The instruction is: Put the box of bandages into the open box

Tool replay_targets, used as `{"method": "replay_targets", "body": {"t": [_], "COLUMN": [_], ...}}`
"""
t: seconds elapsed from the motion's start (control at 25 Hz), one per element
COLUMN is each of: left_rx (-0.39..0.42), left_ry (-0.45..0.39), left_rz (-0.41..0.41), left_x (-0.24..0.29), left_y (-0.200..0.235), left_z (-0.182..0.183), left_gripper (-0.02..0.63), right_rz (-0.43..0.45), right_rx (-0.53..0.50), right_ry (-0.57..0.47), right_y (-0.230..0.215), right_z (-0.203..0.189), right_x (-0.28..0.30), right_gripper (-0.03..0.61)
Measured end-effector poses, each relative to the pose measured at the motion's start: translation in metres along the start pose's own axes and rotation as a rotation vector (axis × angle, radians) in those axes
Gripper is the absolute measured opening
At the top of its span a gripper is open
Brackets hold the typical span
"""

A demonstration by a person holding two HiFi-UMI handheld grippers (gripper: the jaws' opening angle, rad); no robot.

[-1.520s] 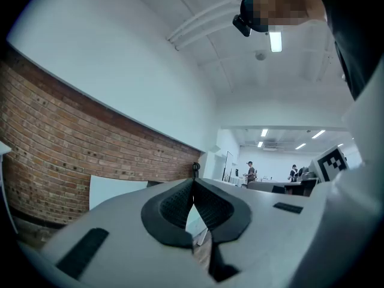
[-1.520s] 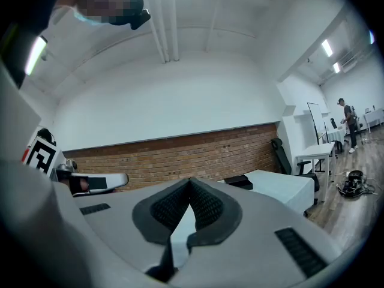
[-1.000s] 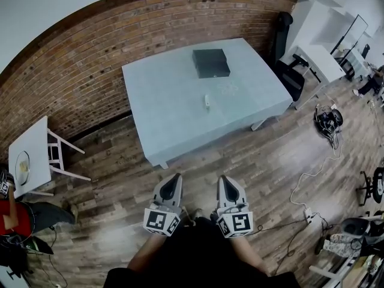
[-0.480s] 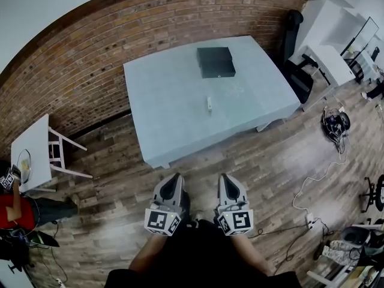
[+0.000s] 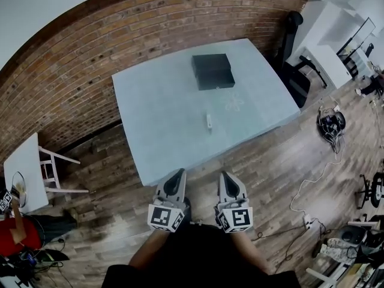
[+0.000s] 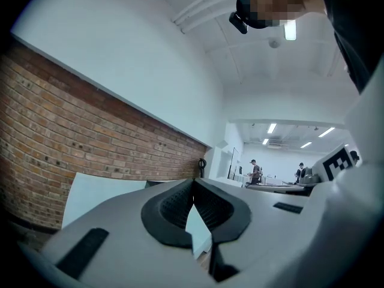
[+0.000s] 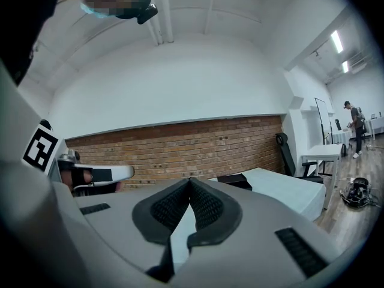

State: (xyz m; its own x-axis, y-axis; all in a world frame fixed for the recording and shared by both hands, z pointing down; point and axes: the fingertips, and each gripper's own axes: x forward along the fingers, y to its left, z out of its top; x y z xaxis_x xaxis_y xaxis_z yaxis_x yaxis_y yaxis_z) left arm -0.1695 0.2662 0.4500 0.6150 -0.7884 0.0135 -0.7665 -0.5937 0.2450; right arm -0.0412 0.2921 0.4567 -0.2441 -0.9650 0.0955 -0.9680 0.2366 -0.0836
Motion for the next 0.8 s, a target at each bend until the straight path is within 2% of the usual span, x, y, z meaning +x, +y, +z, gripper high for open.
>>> {"method": "replay_targets", "body": {"t": [0.2,0.4,0.64,0.8], "left_rx": [-0.003,0.005,-0.011,-0.009], "left_ry": [0.015,0.015,0.041,0.064], "left_rz": [-0.025,-0.072,-0.098,-0.091], "left_x": [0.046,0.085,0.12,0.142], "left_y": [0.047,0.072,0.087,0.092], "left_z": [0.01,0.015,0.007,0.001], "left_gripper": [0.031,0.031,0.031,0.031], "right_rz": [-0.04,-0.09,-0.132,-0.131], "right_rx": [0.004,0.011,0.029,0.034], "right_ry": [0.031,0.072,0.127,0.144], "right_y": [-0.005,-0.017,-0.039,-0.058], "right_z": [0.0,-0.013,-0.036,-0.046], "right_x": [0.06,0.101,0.144,0.17], "right_gripper": [0.02,0.02,0.02,0.02]}}
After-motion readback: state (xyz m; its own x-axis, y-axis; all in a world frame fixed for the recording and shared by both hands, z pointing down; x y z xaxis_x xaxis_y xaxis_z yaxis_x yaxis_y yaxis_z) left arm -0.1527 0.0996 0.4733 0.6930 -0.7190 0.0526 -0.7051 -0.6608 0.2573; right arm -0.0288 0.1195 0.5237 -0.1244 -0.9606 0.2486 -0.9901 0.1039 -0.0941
